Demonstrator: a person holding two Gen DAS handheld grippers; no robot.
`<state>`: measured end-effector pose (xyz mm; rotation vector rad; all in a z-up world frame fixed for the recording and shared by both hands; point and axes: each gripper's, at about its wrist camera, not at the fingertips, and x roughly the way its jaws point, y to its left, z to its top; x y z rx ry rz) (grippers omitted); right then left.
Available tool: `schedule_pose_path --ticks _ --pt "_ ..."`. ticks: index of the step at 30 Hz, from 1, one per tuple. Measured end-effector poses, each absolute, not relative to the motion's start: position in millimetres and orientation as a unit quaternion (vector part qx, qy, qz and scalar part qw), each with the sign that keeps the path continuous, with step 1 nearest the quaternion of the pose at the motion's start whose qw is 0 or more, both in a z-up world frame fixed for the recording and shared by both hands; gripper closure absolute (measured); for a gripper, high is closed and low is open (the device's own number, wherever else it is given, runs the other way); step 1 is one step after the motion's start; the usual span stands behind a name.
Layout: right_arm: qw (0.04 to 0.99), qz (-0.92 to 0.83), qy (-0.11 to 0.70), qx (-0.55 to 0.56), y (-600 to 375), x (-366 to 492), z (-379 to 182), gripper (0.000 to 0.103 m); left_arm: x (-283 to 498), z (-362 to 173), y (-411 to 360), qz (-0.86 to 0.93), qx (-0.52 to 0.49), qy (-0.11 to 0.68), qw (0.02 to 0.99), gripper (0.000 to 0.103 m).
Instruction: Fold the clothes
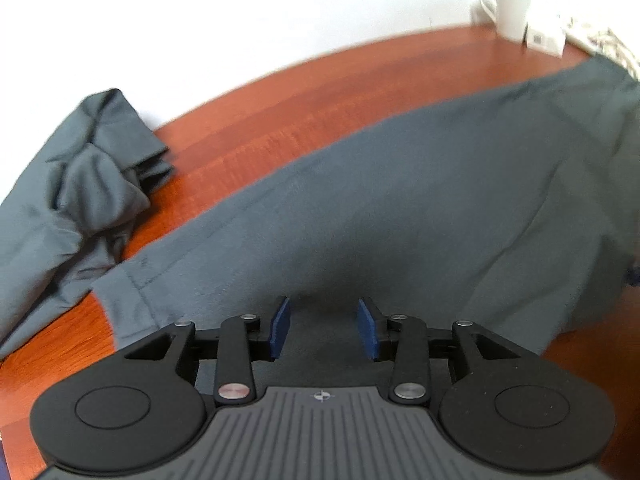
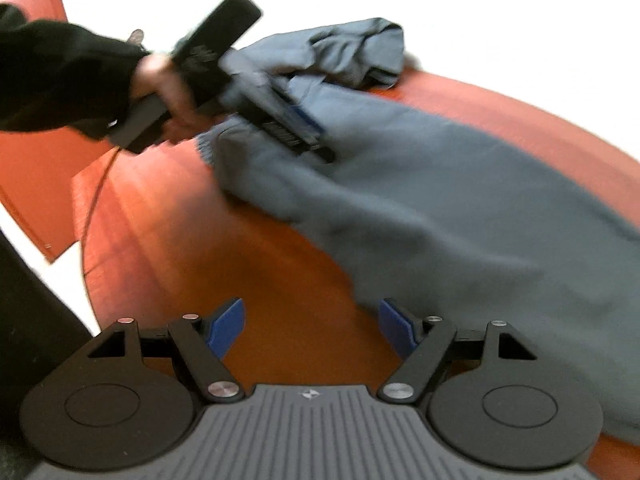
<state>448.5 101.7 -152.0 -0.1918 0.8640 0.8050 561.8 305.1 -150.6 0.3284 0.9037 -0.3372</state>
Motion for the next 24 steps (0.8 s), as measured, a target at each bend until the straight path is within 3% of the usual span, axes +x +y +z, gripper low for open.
schedule_pose_path --ticks 10,20,24 --pt "0.832 0.372 0.397 -0.105 105.7 476.5 -155.0 0.022 506.9 -122.6 305.4 -0.190 0.121 0.425 0.877 0.066" --pt "0.805 0.375 0.443 -0.123 122.9 510.5 -185.5 0.020 509.9 -150.9 301.8 -0.154 0.126 0.455 0.868 0.065" --pt "0.797 0.385 0.449 -0.125 124.3 515.6 -190.9 0.014 524.8 -167.3 310.5 -0.134 0.124 0.478 0.859 0.064"
